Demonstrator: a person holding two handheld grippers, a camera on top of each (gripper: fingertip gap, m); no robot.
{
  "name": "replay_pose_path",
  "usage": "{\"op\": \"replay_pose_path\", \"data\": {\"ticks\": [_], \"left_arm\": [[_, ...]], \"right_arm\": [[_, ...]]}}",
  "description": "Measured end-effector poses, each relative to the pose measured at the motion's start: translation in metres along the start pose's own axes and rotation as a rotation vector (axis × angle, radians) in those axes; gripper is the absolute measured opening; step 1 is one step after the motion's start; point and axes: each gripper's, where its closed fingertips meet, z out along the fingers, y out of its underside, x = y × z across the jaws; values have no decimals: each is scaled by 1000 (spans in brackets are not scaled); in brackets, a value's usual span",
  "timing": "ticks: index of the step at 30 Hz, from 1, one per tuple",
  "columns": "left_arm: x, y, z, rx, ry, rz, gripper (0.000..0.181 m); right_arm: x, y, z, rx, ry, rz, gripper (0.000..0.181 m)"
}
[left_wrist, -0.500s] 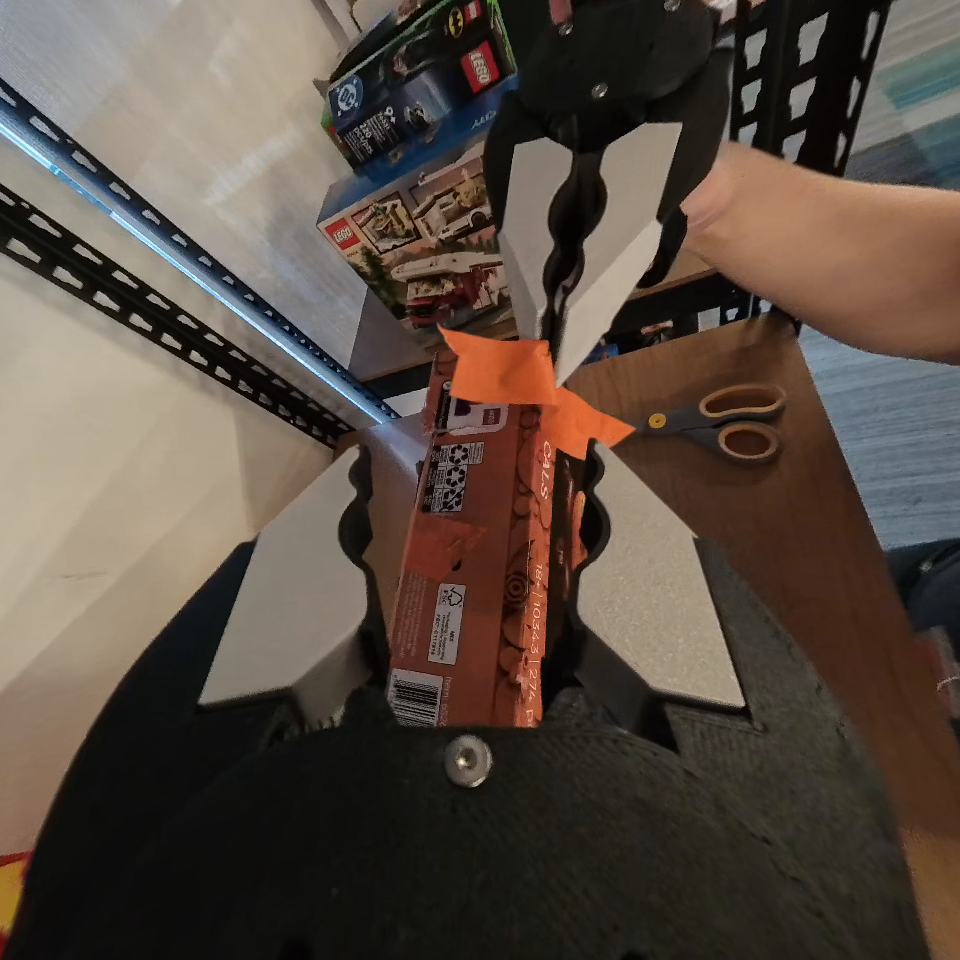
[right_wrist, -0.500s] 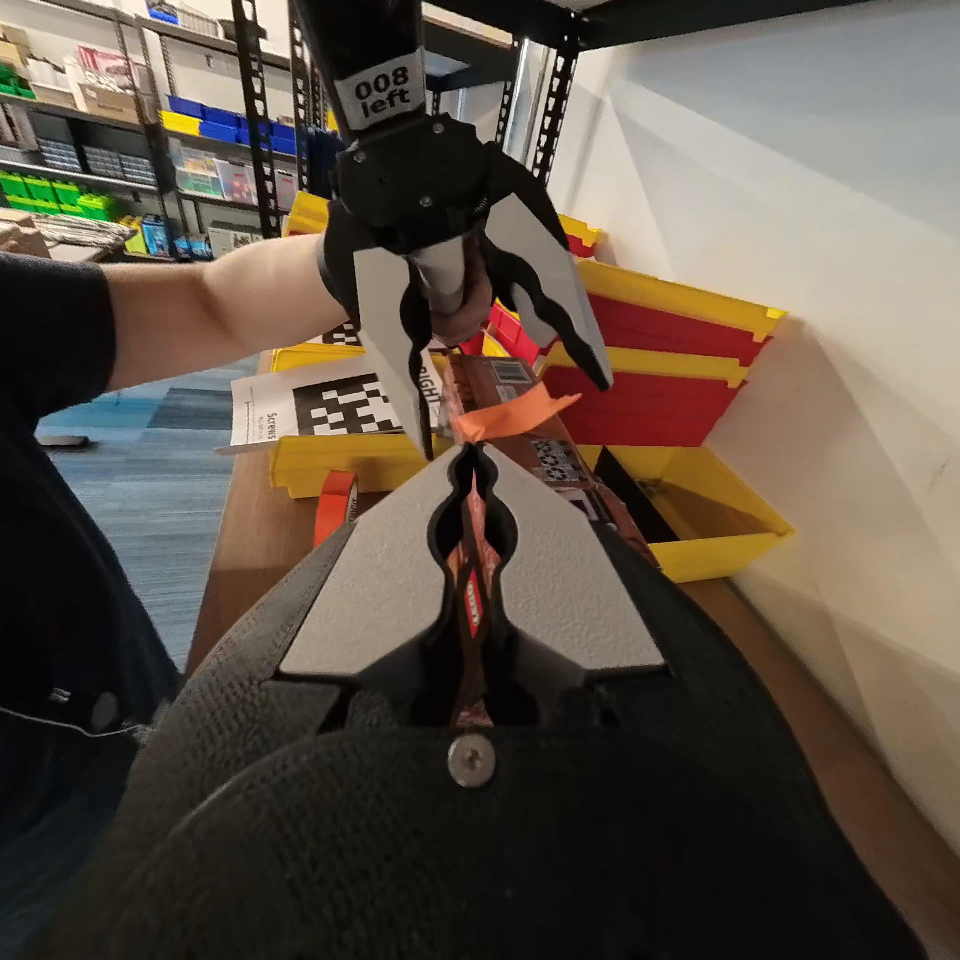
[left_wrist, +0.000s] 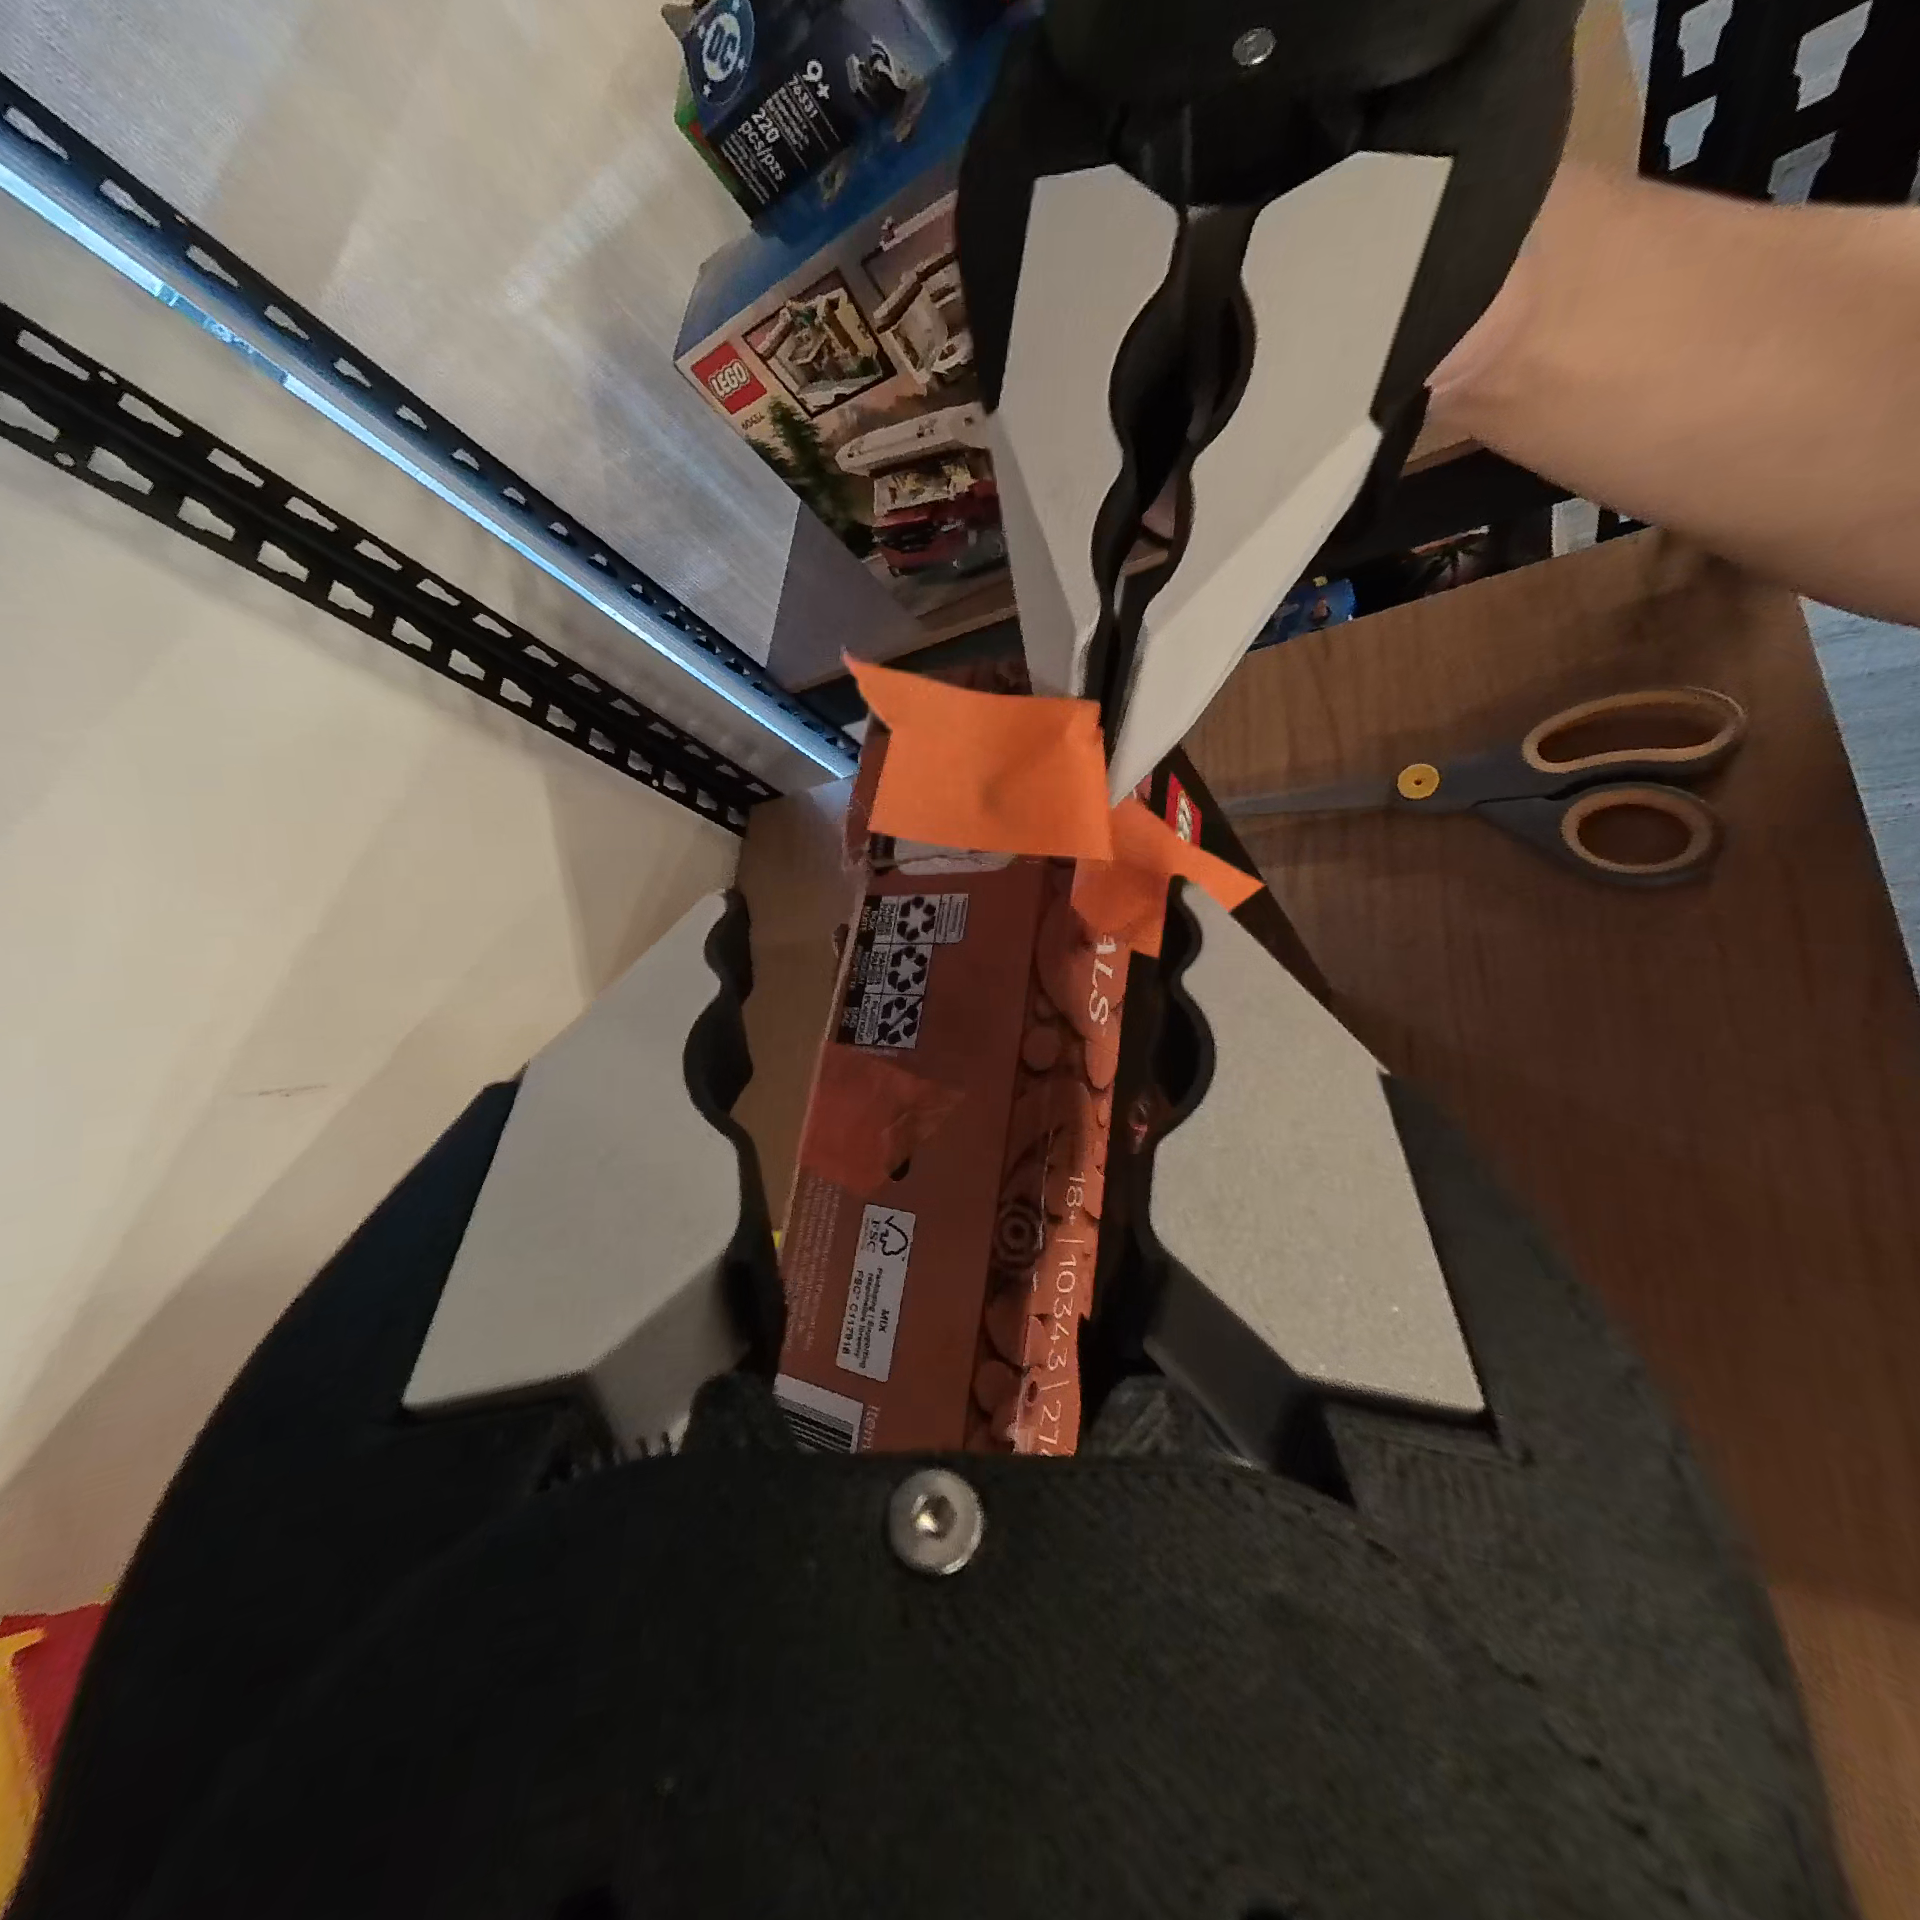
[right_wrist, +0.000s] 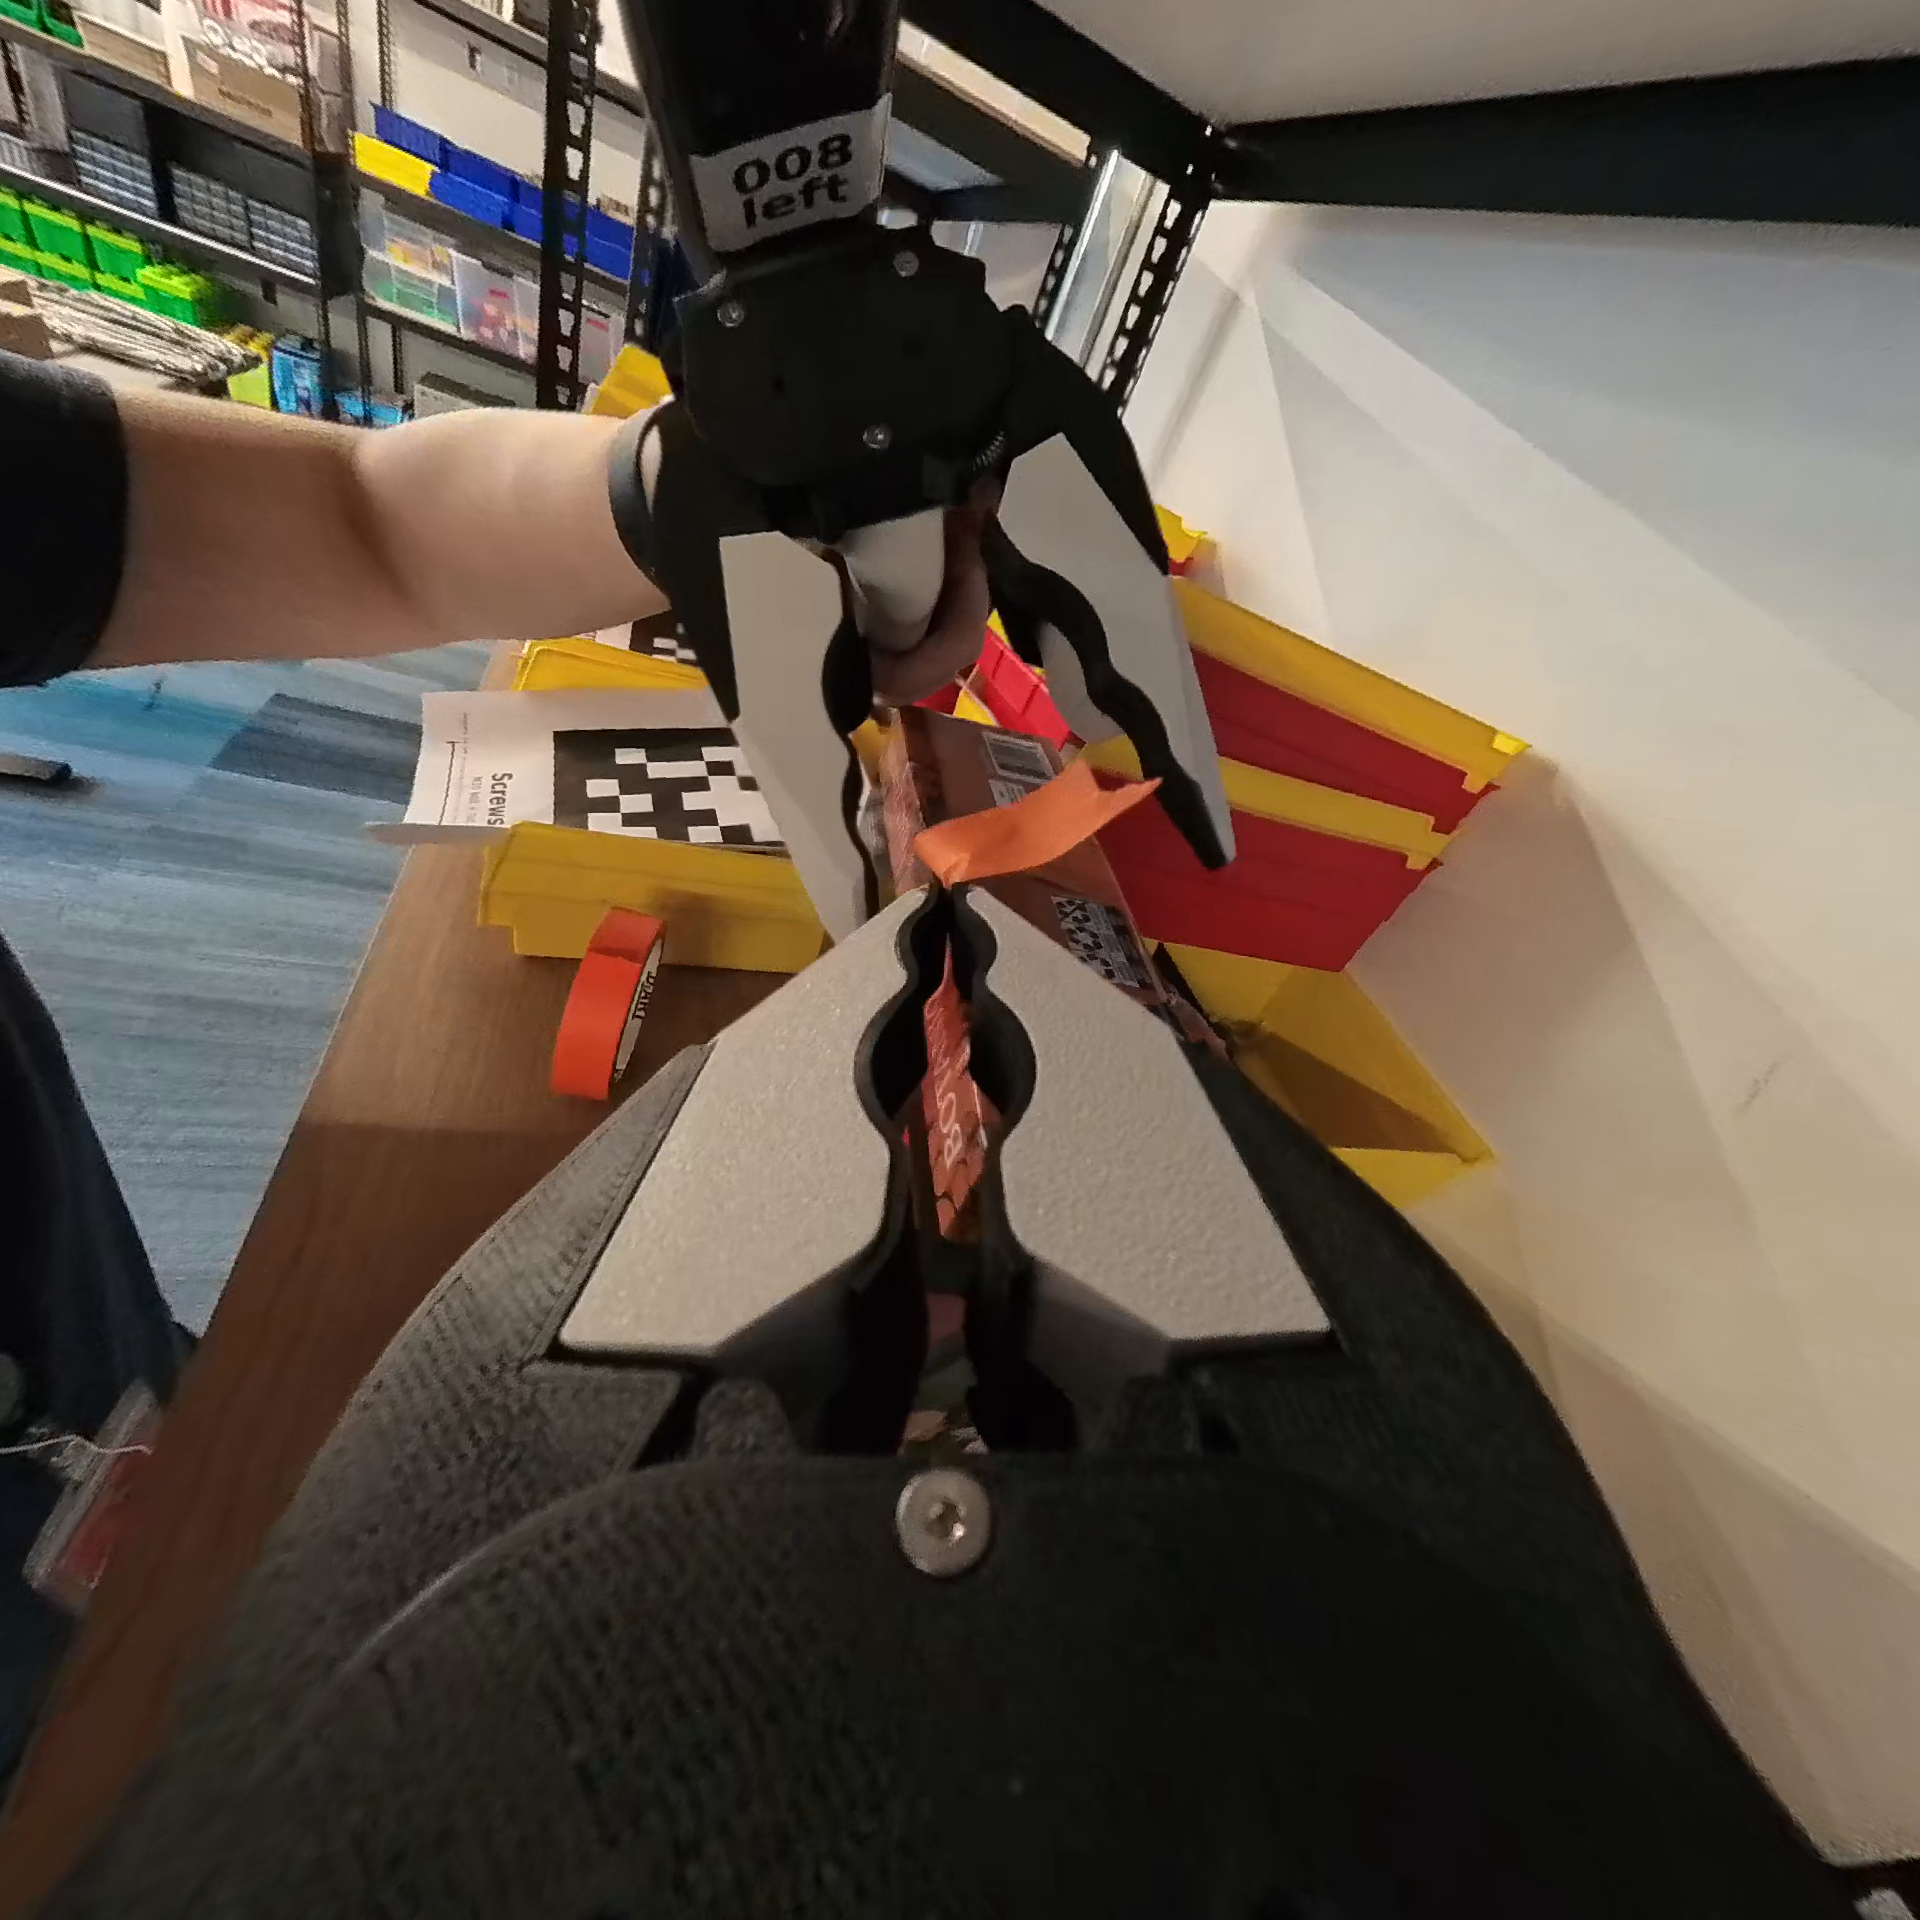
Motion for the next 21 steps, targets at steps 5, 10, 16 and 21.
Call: {"op": "replay_pose_path", "data": {"ticks": [5, 10, 16, 21], "left_arm": [[-1, 1, 2, -46, -6, 26, 79], [0, -5, 5, -79, 2, 56, 79], [1, -2, 9, -108, -1, 86, 77], [0, 4, 14, -140, -2, 98, 74]], "right_arm": [[2, 1, -2, 4, 12, -17, 0], [3, 0, -1, 3, 13, -29, 0], [2, 2, 1, -26, 10, -46, 0], [3, 1, 1, -21, 8, -51, 0]]}}
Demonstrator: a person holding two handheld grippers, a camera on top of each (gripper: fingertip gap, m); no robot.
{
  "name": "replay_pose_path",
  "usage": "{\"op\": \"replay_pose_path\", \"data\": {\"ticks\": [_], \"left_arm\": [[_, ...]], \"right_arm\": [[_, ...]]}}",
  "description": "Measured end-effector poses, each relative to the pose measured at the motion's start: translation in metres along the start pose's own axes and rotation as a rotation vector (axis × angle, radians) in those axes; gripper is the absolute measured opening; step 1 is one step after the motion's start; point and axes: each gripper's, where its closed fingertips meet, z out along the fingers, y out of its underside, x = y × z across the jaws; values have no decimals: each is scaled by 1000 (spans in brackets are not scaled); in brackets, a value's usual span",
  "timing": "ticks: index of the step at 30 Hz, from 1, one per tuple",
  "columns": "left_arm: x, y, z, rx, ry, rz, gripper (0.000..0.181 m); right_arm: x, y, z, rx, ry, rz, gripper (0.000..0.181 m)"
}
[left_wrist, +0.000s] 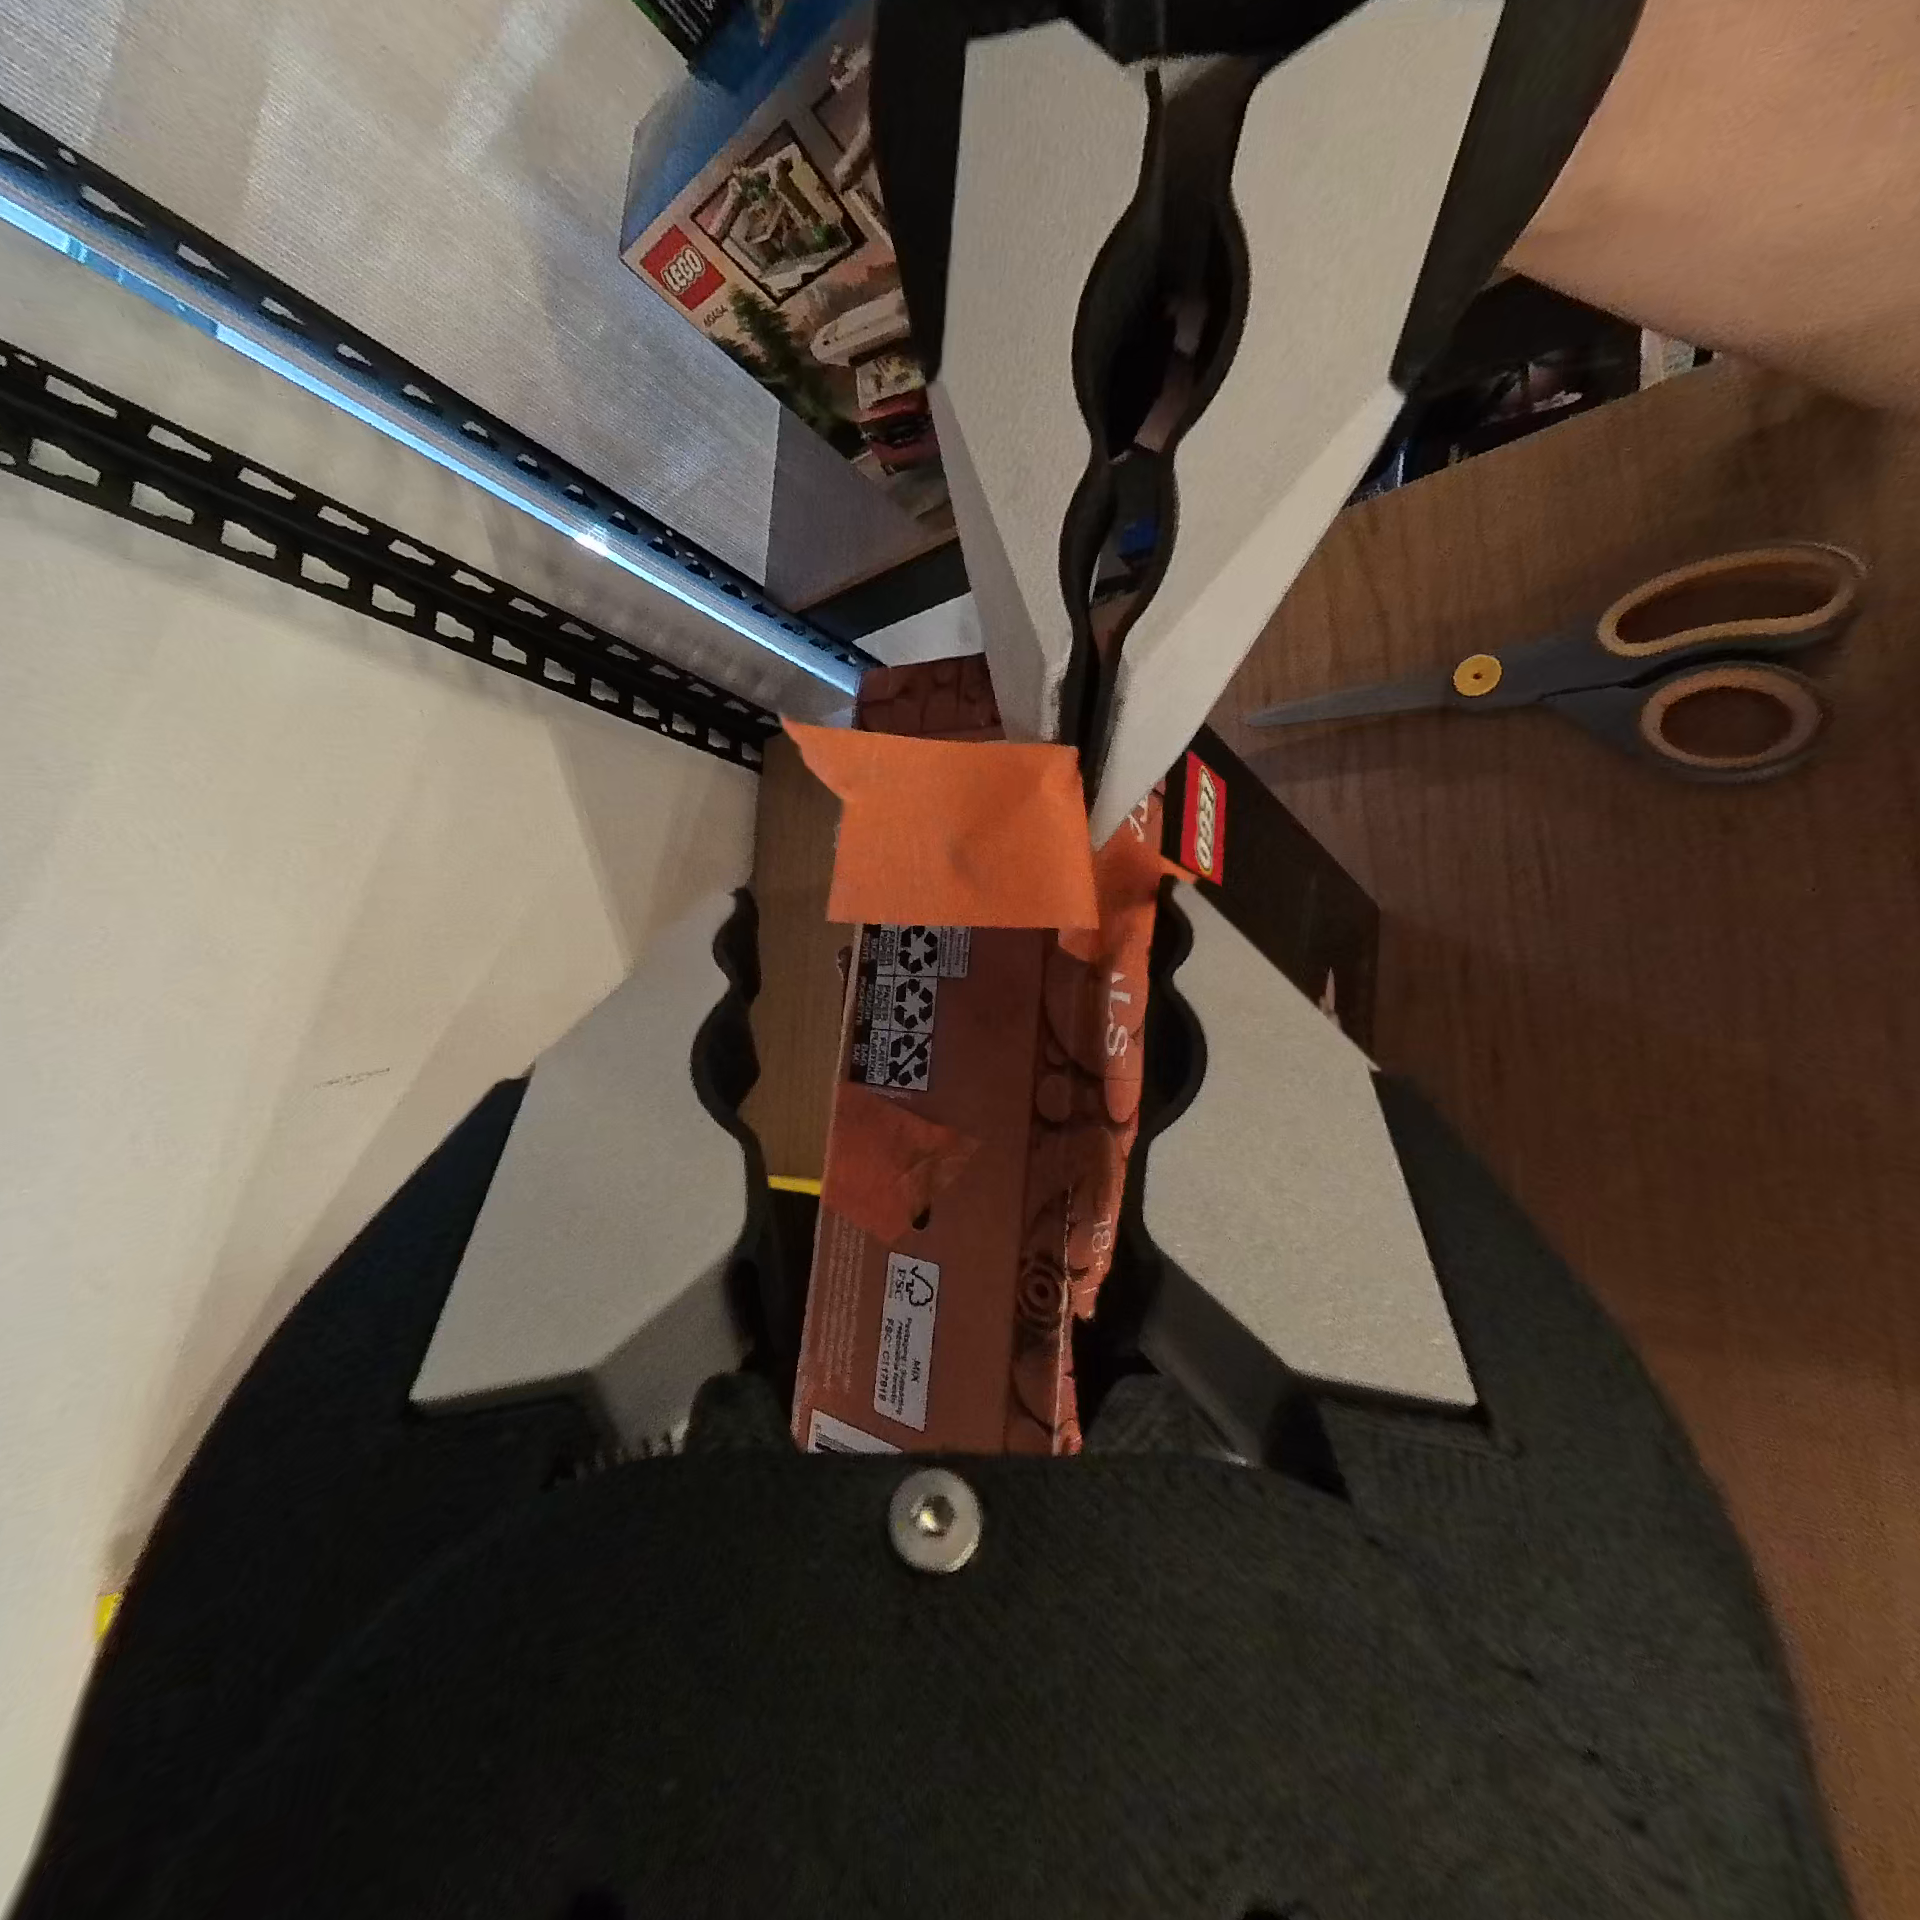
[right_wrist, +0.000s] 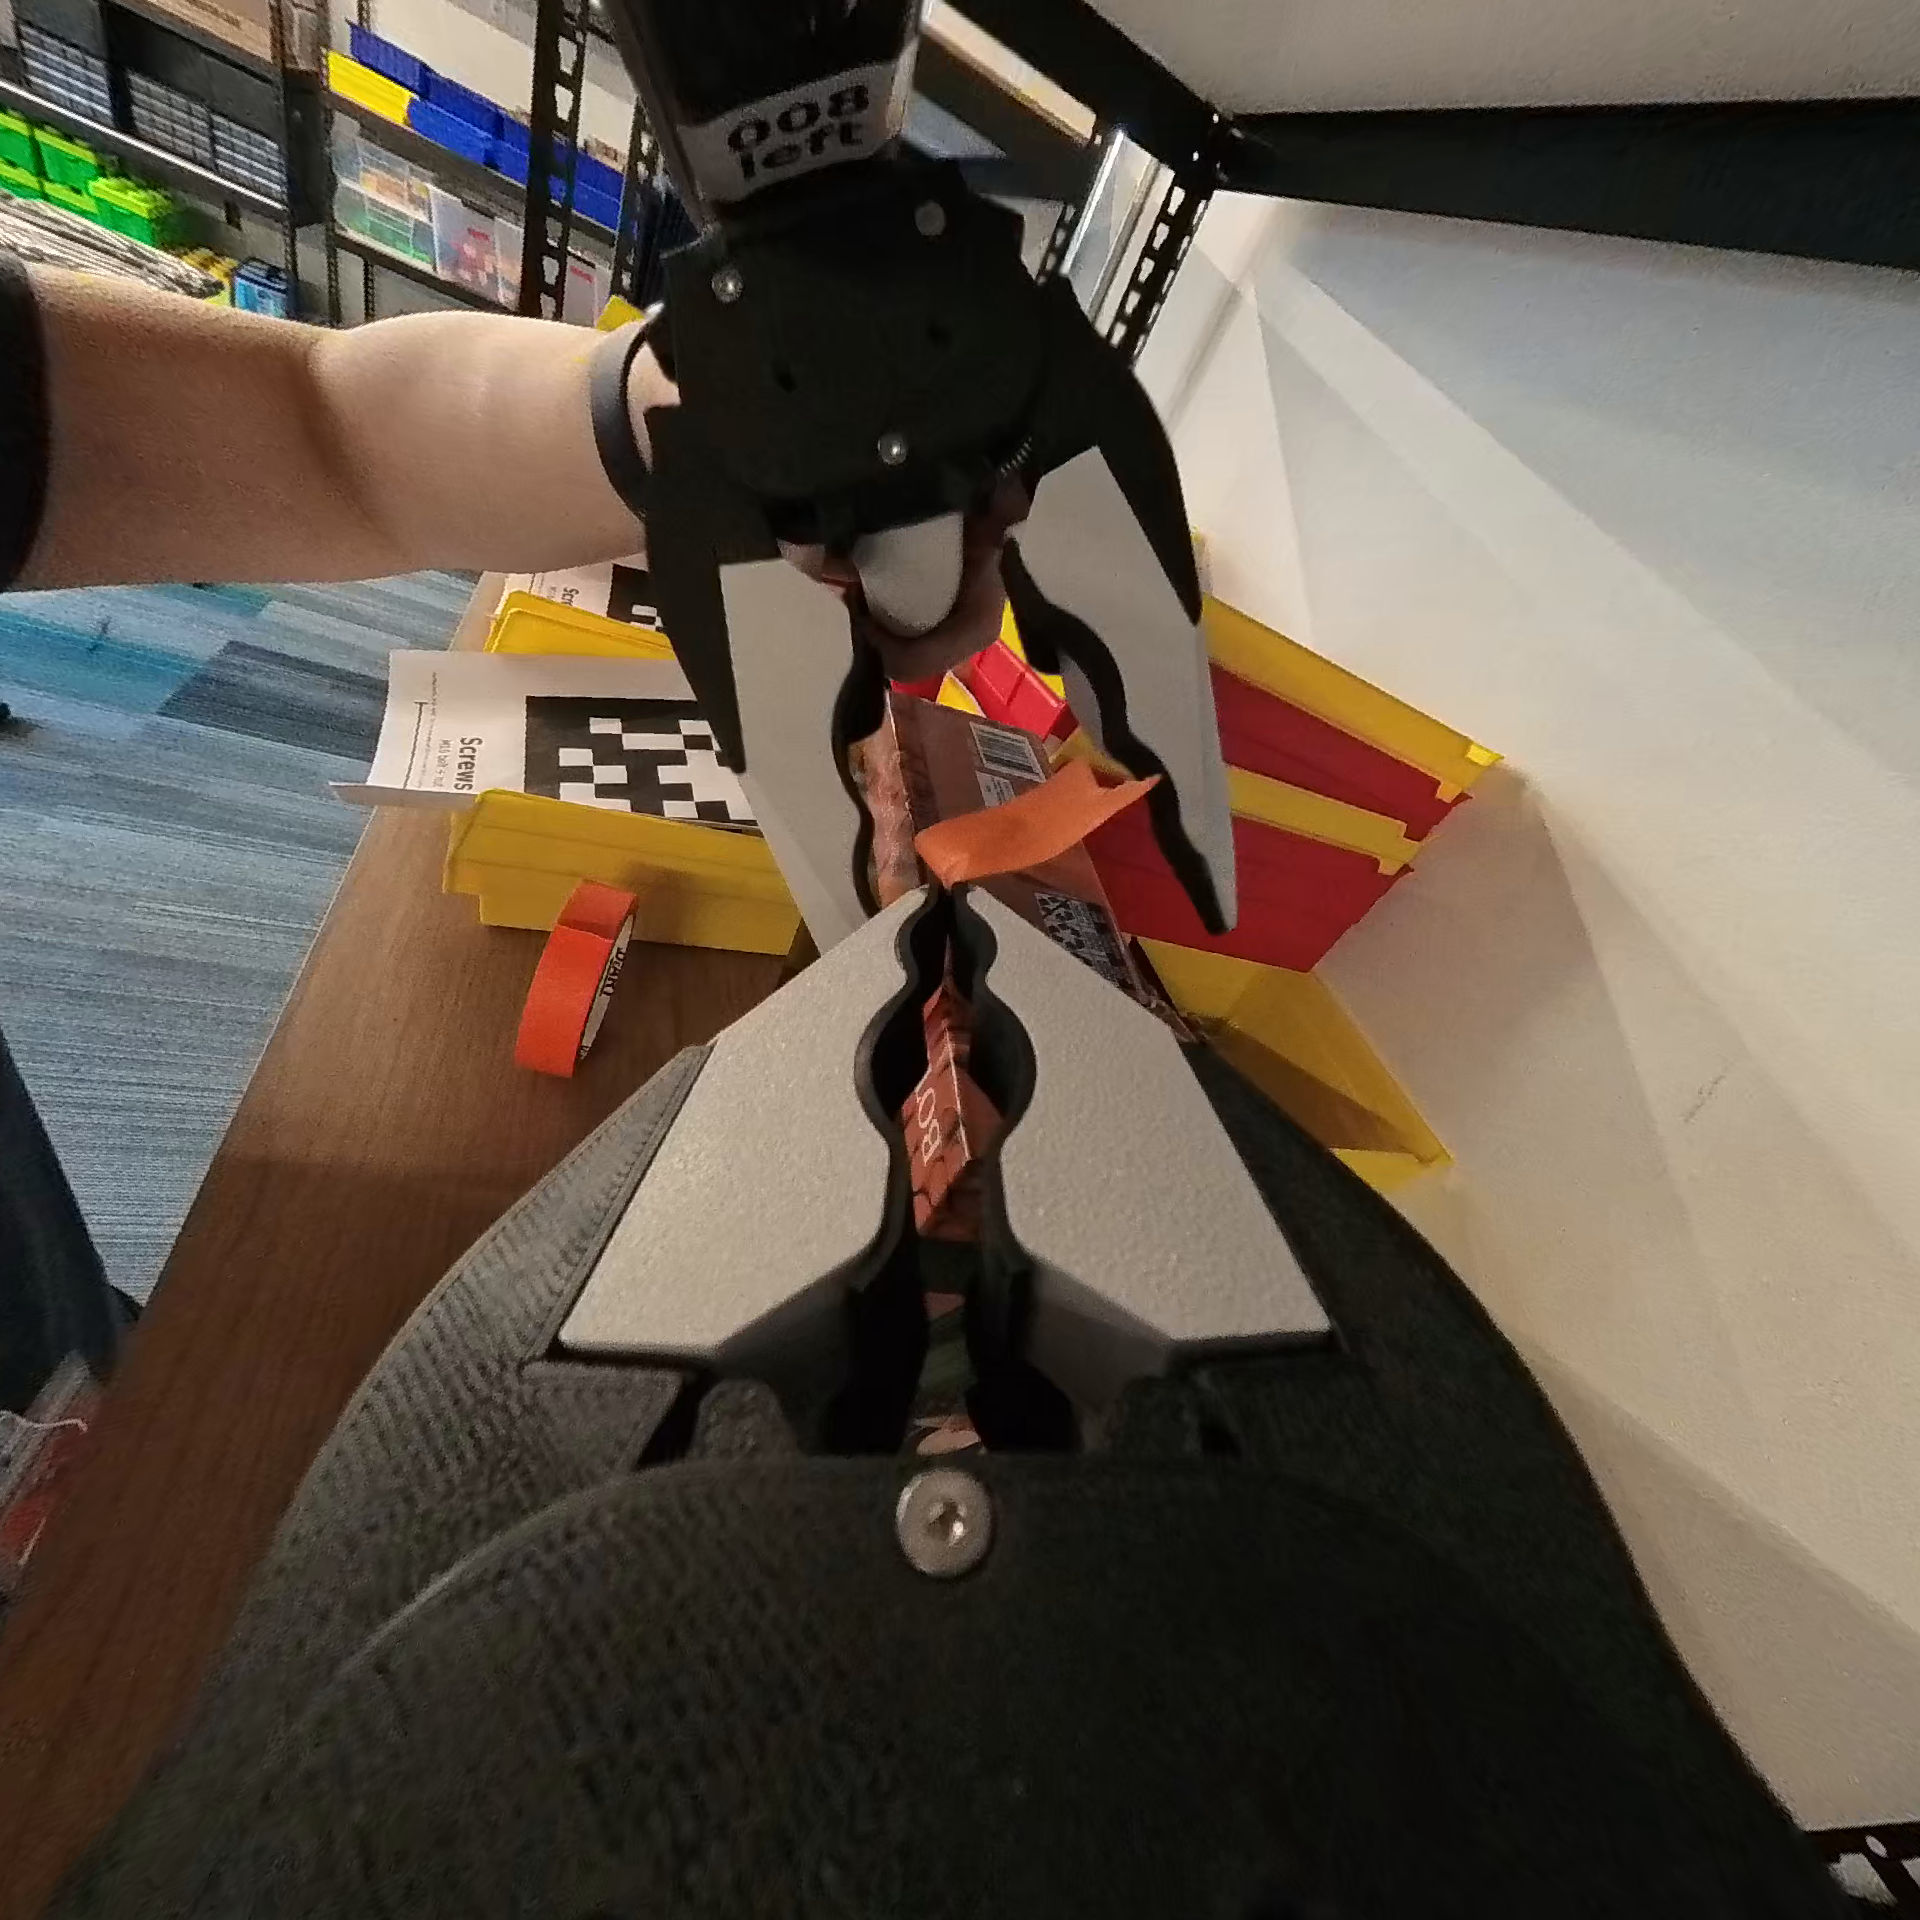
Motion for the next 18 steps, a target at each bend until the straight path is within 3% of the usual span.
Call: {"op": "replay_pose_path", "data": {"ticks": [14, 18], "left_arm": [[10, 5, 7, -6, 52, -18, 54], [11, 6, 7, -7, 62, -25, 52]], "right_arm": [[7, 1, 0, 7, 3, 4, 0], [7, 4, -1, -15, -32, 63, 10]]}}
